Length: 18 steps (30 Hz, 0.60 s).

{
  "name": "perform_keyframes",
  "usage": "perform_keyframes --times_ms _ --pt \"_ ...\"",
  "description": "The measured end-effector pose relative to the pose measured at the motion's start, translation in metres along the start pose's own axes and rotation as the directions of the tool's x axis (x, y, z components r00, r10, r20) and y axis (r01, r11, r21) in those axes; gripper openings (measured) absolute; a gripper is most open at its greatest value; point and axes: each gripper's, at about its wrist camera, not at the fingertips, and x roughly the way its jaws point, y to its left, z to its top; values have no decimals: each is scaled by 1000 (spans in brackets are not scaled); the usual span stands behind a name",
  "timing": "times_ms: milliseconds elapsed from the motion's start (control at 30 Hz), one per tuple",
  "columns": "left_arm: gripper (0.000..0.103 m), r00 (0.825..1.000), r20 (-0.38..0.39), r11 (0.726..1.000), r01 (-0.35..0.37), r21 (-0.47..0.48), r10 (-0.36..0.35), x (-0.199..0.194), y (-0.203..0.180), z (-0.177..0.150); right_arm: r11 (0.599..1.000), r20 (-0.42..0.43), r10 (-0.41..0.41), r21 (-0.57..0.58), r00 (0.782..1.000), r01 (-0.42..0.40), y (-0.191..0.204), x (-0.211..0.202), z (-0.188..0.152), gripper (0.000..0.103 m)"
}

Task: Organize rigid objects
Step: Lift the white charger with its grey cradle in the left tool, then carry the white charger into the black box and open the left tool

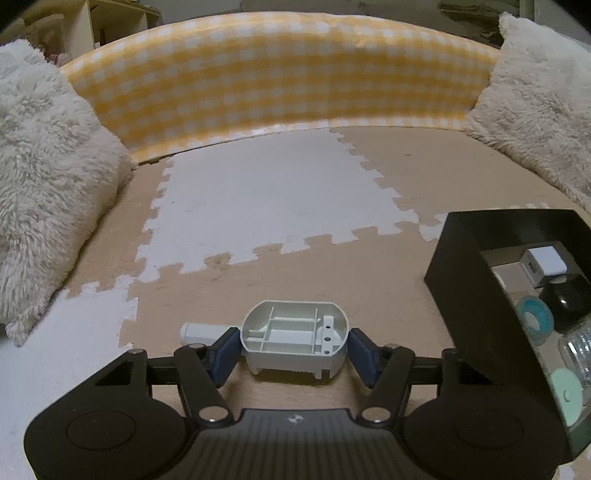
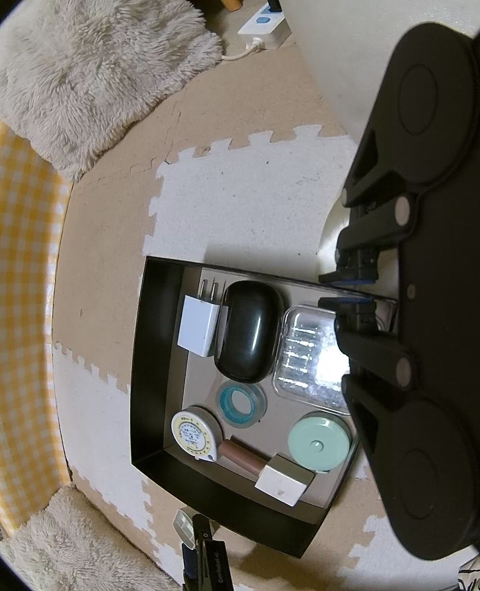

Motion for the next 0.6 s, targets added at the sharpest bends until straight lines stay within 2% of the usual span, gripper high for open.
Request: perform_keyframes --times_ms 200,333,467,600 --pt "63 999 40 999 31 -10 -31 -17 -7 7 1000 0 0 1 1000 0 0 0 0 7" --pt "63 992 86 994 96 -50 -91 -40 -13 17 1000 0 1 1 1000 -1 0 0 0 6" --pt "63 970 152 981 195 -23 -189 -65 -29 27 1000 0 0 1 1000 0 0 0 0 6" --pt "63 930 181 947 317 46 -320 -82 -53 29 1000 -1 0 1 1000 0 0 0 0 6"
